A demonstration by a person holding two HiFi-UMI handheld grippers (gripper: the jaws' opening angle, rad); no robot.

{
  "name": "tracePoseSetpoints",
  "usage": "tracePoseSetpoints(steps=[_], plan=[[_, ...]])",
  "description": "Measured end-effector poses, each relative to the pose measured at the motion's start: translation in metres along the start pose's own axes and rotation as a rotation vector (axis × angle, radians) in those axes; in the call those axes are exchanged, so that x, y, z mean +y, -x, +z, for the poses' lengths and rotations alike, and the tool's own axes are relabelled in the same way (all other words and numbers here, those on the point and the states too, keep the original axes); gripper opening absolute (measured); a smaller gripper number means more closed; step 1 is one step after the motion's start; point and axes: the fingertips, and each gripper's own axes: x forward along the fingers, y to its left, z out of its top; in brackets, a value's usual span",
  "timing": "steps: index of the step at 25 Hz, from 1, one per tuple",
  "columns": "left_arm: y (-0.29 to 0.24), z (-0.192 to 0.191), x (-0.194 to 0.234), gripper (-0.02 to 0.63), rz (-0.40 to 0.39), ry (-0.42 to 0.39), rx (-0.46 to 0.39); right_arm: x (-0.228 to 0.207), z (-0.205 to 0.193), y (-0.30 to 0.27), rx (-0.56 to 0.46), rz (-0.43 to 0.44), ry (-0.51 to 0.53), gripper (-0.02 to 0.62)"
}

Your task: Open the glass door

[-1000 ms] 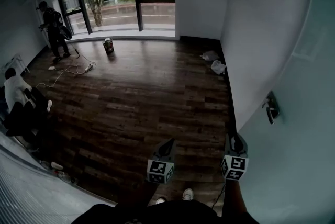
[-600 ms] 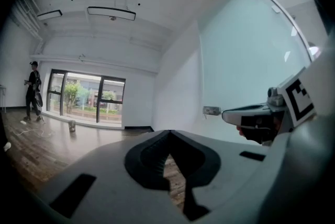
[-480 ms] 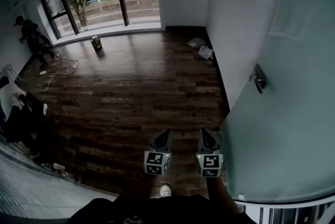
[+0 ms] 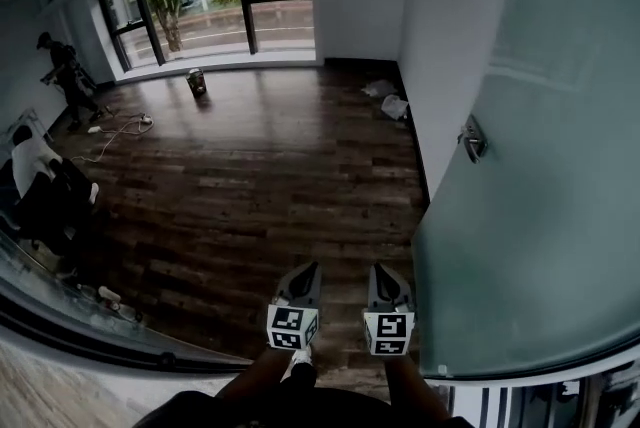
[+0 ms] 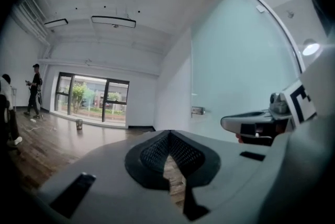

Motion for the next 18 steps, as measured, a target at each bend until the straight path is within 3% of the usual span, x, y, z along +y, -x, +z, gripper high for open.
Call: tracePoseSetpoints(steps=[10,18], plan=[[0.121,-0.023,-0.092,0.006,0.050,-0.003,0.004,0.023,-0.025,0.138,-0.003,0.073,0.002,0.018],[0.183,-0.034,-0.118,0.006,0.048,-0.030,0.030,0.039,-0.027,0.198,-0.012,0.081,-0.007,0.018]])
